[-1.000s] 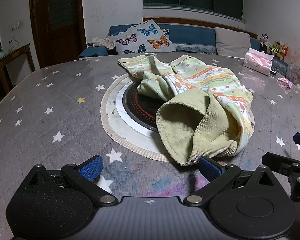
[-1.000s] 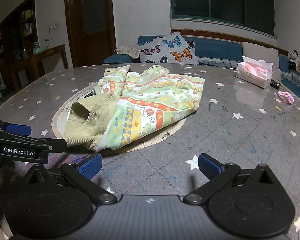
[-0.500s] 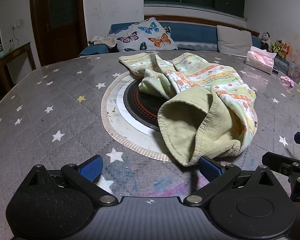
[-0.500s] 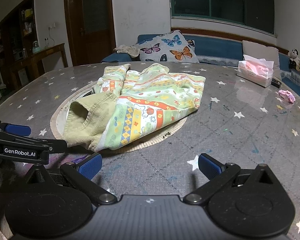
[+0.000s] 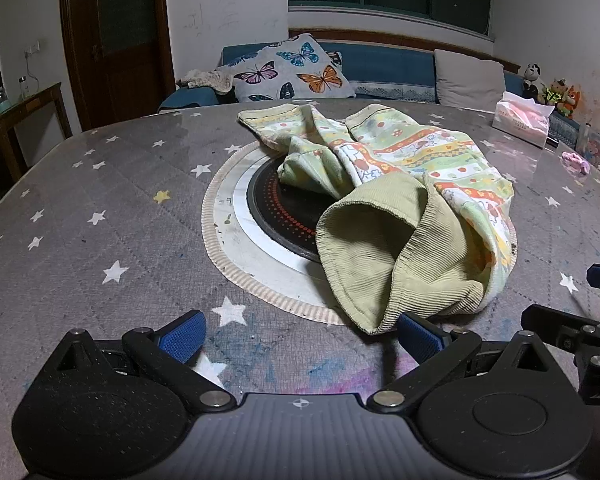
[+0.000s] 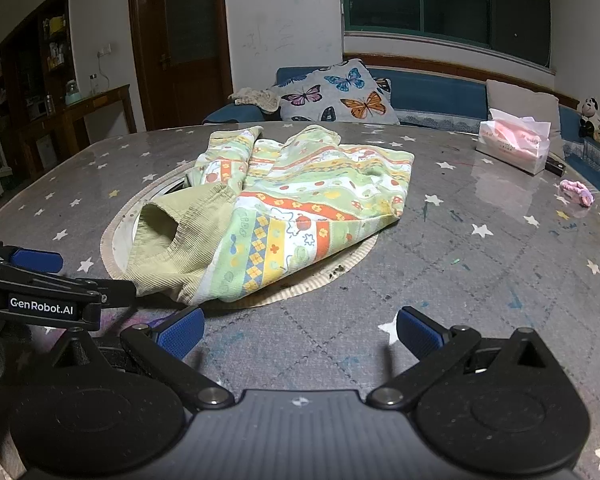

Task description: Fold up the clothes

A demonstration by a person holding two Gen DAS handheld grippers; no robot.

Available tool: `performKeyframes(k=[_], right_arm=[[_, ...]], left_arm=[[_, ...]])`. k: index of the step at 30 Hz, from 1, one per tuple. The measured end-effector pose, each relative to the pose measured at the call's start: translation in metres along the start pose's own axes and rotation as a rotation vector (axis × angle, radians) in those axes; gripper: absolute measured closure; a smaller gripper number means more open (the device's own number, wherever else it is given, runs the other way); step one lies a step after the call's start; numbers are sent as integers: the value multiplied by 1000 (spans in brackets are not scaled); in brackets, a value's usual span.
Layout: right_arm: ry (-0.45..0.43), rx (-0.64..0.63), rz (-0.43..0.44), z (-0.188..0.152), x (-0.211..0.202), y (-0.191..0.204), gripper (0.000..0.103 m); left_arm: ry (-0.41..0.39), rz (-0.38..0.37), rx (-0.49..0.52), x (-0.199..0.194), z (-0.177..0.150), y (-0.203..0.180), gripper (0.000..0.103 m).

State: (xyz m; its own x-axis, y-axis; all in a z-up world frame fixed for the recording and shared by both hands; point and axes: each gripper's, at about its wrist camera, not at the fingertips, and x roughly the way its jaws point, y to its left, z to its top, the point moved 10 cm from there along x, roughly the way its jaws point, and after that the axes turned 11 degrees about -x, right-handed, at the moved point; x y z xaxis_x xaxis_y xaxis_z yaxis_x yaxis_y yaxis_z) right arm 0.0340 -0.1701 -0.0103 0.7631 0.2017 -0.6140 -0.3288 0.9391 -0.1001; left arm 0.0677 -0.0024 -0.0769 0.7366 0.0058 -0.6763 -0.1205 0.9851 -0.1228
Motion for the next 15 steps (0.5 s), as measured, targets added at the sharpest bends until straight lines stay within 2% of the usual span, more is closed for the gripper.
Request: performKeyframes(k=[15], right_arm=[[4, 0, 10, 3, 5, 0, 0]], left_arm=[[0, 0, 1, 3, 4, 0, 0]])
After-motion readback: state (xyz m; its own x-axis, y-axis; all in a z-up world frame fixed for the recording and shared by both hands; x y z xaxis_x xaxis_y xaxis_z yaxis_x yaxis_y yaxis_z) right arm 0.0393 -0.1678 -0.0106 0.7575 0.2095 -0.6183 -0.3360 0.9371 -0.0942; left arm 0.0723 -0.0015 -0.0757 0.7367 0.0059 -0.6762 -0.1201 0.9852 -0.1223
